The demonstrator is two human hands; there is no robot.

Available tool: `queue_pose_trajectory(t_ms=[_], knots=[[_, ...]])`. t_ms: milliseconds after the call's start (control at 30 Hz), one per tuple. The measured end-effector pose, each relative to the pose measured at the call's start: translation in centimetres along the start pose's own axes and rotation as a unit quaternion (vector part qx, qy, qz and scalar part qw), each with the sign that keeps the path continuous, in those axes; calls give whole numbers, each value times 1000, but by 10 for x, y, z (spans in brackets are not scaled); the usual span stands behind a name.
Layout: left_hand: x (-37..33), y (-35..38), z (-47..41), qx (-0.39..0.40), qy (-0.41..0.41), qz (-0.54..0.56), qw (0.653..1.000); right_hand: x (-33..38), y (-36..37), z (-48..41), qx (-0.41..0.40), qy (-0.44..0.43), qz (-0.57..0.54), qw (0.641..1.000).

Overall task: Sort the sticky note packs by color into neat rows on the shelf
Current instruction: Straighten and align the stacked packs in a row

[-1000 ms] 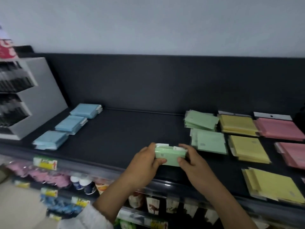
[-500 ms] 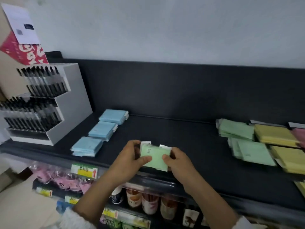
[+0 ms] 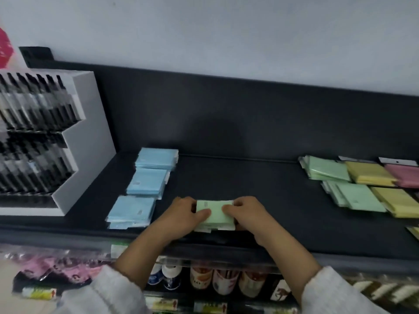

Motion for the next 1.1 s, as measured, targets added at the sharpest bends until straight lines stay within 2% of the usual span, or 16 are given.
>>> queue_pose_trajectory(t_ms=[300, 500, 633, 733, 833, 933, 1100], knots=[[-5, 1, 7, -1, 16, -1, 1000, 2, 6, 8, -67, -6, 43, 997], [-8, -2, 10, -30, 22, -35, 999, 8, 5, 14, -77, -20, 87, 993], [-17, -5, 16, -104, 58, -63, 991, -5, -1, 13, -74, -23, -2, 997], [-40, -7, 26, -165, 120, -74, 976, -15, -32, 20, -105, -31, -29, 994], [-73, 7, 34, -173, 182, -68, 966, -27, -87, 26, -183, -57, -14, 981], [-107, 33, 34, -156, 219, -56, 962, -40, -142, 31, -255, -77, 10, 964], [-166, 97, 18, -85, 217, -42, 972, -70, -221, 33, -327, -88, 83, 937]])
Point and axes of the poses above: each hand's wrist, its own z-axis away from the middle knuckle, its own y-axis out of the palm, x = y × z, the point moved 5 cm from there along -z, towards the middle knuckle, and after that the axes turned 5 degrees about -y, right-handed, at the moved point
